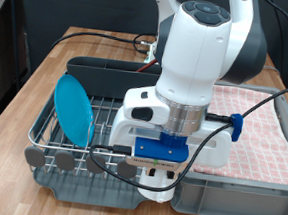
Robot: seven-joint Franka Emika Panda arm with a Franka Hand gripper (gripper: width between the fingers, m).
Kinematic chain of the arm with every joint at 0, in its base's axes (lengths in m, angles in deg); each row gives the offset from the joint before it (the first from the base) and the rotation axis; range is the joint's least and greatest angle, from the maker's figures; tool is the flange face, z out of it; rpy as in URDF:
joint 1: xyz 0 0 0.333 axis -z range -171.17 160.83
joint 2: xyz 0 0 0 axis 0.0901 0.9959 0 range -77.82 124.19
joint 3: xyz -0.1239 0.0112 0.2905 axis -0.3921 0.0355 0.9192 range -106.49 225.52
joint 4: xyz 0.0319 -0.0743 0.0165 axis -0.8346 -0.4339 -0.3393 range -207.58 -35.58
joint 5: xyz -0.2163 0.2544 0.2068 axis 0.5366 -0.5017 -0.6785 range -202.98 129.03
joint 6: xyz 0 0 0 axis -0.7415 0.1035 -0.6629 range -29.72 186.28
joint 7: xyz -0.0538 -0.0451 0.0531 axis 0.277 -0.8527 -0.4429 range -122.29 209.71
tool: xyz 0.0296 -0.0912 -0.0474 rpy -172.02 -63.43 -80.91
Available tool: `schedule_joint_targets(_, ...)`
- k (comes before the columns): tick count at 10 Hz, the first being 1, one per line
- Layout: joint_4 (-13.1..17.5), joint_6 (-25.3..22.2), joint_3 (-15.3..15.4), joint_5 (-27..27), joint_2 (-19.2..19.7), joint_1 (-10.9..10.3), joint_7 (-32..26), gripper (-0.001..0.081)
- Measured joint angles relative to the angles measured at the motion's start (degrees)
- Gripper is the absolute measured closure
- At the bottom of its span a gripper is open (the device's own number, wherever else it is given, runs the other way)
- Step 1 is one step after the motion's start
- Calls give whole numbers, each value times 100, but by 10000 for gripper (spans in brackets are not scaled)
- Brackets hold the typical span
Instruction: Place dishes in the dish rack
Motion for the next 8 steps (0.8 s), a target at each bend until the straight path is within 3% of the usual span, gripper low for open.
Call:
schedule_joint_targets(1,39,-72,36,-40,26,42,-58,488)
schedule_joint_targets(2,117,-236,91,-105,45,97,-142,294)
schedule_joint_targets(3,240,-480,155,-160,69,155,-233,294)
schedule_joint_targets(4,392,-727,208,-215,97,208,-329,104)
schedule_joint_targets(5,537,-958,246,-241,110,243,-393,104)
schedule_joint_targets(6,674,-1167,264,-245,111,257,-418,29)
schedule_joint_targets(8,942,-1615,267,-246,112,258,-430,9)
